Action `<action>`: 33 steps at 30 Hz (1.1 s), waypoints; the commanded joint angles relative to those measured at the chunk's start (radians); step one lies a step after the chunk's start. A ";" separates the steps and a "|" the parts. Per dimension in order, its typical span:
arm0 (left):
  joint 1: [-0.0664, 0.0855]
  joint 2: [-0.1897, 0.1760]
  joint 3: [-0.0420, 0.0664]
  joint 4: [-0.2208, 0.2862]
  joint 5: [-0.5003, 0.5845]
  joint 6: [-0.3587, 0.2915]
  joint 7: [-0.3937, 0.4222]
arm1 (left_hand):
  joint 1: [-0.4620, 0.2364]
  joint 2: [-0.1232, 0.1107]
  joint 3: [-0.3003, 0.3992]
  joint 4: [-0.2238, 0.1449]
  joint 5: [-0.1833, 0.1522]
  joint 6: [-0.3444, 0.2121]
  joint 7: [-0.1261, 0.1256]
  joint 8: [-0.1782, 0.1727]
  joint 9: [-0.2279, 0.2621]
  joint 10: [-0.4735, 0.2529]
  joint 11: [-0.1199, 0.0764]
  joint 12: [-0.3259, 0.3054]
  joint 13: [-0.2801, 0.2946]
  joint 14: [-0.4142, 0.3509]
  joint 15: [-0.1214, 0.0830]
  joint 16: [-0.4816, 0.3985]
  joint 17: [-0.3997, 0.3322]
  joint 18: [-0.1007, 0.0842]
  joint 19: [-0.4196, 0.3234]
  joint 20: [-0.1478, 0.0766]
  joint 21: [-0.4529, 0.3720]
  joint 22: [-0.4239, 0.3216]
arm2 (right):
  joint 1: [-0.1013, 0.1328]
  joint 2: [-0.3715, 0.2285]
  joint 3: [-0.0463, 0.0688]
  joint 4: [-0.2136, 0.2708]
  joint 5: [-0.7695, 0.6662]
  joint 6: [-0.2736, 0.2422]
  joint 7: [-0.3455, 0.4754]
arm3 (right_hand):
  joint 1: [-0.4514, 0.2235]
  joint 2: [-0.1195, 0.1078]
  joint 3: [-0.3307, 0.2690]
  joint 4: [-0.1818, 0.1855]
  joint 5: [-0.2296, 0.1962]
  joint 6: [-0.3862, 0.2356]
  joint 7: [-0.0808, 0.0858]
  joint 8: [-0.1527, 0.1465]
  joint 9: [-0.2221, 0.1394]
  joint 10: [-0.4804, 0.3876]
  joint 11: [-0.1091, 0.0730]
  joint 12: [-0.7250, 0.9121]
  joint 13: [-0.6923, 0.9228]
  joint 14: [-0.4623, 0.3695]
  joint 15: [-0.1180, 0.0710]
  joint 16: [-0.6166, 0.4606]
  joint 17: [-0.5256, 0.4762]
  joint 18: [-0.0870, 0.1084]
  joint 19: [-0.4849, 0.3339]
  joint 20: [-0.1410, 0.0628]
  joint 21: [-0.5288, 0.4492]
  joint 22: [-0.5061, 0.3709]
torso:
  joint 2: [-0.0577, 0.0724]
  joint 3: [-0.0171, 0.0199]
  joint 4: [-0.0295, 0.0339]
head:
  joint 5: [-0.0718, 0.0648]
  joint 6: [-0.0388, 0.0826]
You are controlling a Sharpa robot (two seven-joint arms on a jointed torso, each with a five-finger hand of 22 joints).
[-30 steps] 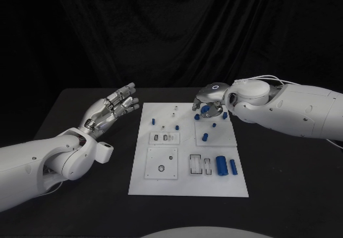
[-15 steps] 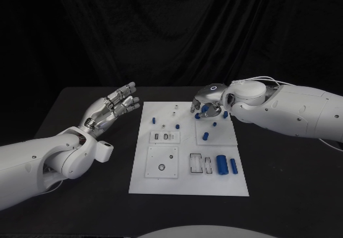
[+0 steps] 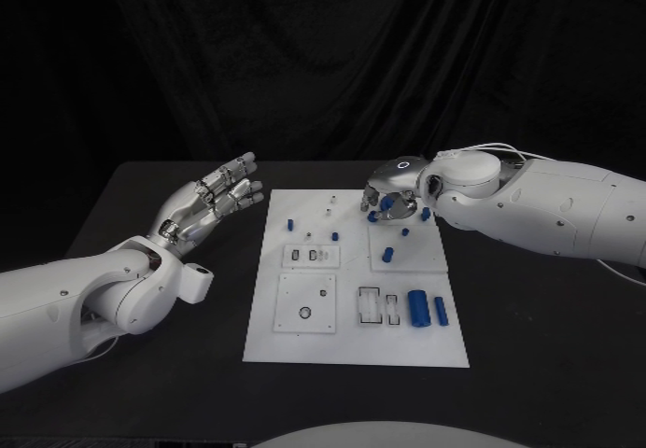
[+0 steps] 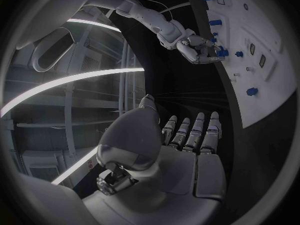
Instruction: Assemble the parts on the task board
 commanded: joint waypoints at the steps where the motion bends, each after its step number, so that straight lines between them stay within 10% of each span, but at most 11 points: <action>1: 0.003 0.002 0.001 -0.001 -0.005 0.018 0.132 | 0.007 0.000 0.007 0.000 0.005 0.001 0.007 0.003 0.002 -0.001 0.005 -0.006 0.001 0.004 0.003 0.004 0.001 -0.010 0.009 -0.001 0.005 -0.001 | -0.003 -0.001 0.001 -0.005 -0.008 -0.003 0.001 | -0.004 -0.004 0.006 0.002 0.003 0.012 0.004 0.007 0.003 0.010 -0.002 -0.003 0.002 -0.001 0.002 0.002 0.001 -0.007 0.001 0.004 0.001 0.002 | -0.001 0.0002 0.0004 | 0.001 -0.002; 33: 0.003 0.010 0.001 -0.012 -0.005 0.033 0.128 | 0.057 0.013 0.024 -0.002 0.073 0.011 0.015 0.004 0.003 0.004 0.012 -0.009 0.001 0.012 0.011 0.012 0.002 -0.020 0.014 -0.002 0.006 -0.006 | -0.033 0.015 0.001 -0.061 -0.008 -0.056 0.042 | 0.010 0.011 0.080 0.010 -0.018 0.097 0.039 0.037 0.043 0.150 -0.056 -0.011 -0.002 -0.004 -0.030 0.000 0.012 -0.009 0.004 -0.021 0.003 0.023 | 0.001 -0.0004 0.0008 | 0.001 -0.015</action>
